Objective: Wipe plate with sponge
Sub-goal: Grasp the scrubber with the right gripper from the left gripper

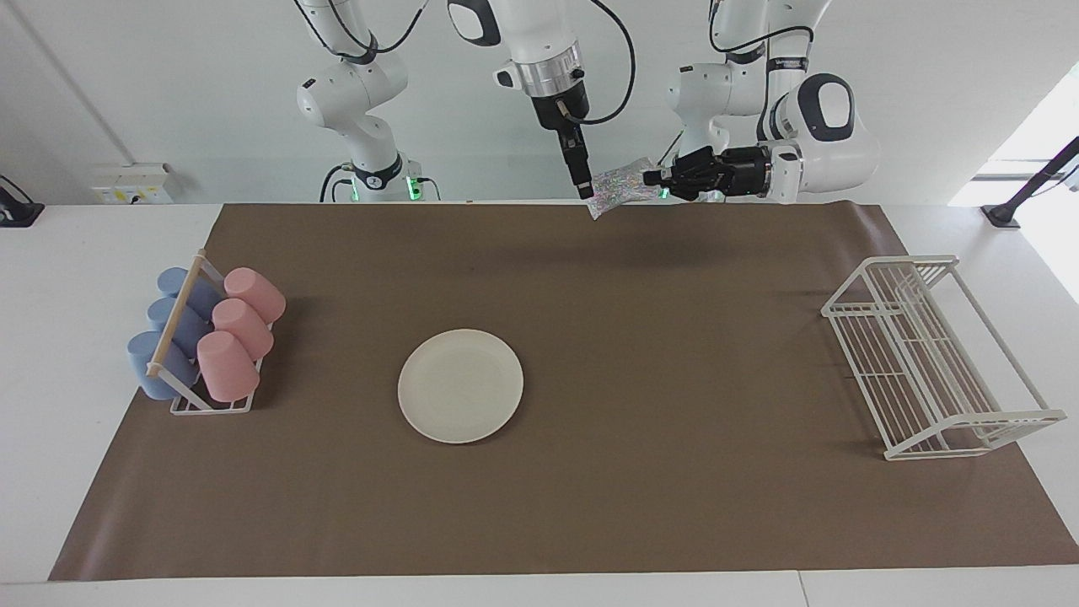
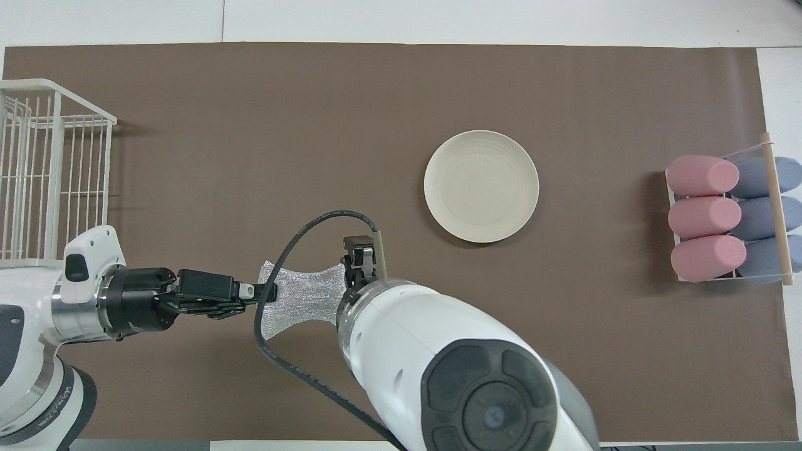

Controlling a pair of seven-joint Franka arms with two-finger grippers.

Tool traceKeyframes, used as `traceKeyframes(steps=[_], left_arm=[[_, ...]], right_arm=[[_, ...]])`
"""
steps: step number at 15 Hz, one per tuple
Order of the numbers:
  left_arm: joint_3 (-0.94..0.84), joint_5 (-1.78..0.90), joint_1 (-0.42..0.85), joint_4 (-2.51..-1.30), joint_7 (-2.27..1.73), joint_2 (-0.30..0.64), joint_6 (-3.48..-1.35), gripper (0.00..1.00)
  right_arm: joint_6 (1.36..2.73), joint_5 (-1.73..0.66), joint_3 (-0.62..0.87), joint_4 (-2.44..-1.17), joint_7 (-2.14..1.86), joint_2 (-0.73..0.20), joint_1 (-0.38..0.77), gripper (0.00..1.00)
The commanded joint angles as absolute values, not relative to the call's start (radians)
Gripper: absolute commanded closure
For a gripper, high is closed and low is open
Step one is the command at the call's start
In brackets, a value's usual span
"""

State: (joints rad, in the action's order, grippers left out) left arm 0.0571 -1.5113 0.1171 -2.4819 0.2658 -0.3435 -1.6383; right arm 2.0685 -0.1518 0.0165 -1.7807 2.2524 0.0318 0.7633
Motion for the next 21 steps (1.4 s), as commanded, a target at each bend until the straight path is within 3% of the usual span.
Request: traceKeyframes(steps=[1, 4, 7, 8, 10, 11, 13, 14, 18, 19, 20, 21], left_arm=[[0.069, -1.534, 0.138, -2.513, 0.281, -0.376, -1.667, 1.00], [0.069, -1.534, 0.138, -2.513, 0.282, -0.376, -1.666, 1.00], [0.068, -1.534, 0.138, -2.513, 0.282, -0.376, -1.667, 1.00], [0.063, -1.534, 0.138, -2.511, 0.282, -0.374, -1.674, 1.00], [0.063, -1.534, 0.138, -2.511, 0.282, -0.374, -1.678, 1.00], [0.063, -1.534, 0.137, -2.511, 0.282, -0.374, -1.677, 1.00], [0.063, -1.532, 0.137, -2.511, 0.282, -0.374, -1.672, 1.00], [0.063, -1.532, 0.137, -2.511, 0.282, -0.374, -1.672, 1.00], [0.061, -1.529, 0.138, -2.508, 0.281, -0.374, -1.675, 1.00], [0.054, -1.520, 0.138, -2.502, 0.269, -0.377, -1.677, 0.46], [0.049, -1.520, 0.137, -2.500, 0.241, -0.382, -1.680, 0.00], [0.049, -1.511, 0.137, -2.497, 0.197, -0.383, -1.680, 0.00]], right_arm=[[2.112, -0.160, 0.014, -1.793, 2.278, 0.018, 0.785, 0.00], [2.221, -0.160, 0.020, -1.793, 2.305, -0.015, 0.810, 0.00], [2.226, -0.160, 0.020, -1.793, 2.313, -0.017, 0.811, 0.00], [2.229, -0.160, 0.020, -1.793, 2.309, -0.018, 0.811, 0.08], [2.220, -0.158, 0.020, -1.793, 2.257, -0.018, 0.811, 0.62], [2.217, -0.158, 0.020, -1.793, 2.235, -0.018, 0.811, 0.78], [2.215, -0.158, 0.020, -1.793, 2.233, -0.018, 0.810, 0.88], [2.214, -0.158, 0.020, -1.793, 2.232, -0.018, 0.810, 1.00], [2.210, -0.158, 0.020, -1.793, 2.227, -0.018, 0.810, 1.00], [2.210, -0.158, 0.020, -1.793, 2.227, -0.018, 0.810, 1.00], [2.209, -0.158, 0.020, -1.793, 2.226, -0.018, 0.808, 1.00], [2.209, -0.158, 0.020, -1.793, 2.224, -0.018, 0.808, 1.00]])
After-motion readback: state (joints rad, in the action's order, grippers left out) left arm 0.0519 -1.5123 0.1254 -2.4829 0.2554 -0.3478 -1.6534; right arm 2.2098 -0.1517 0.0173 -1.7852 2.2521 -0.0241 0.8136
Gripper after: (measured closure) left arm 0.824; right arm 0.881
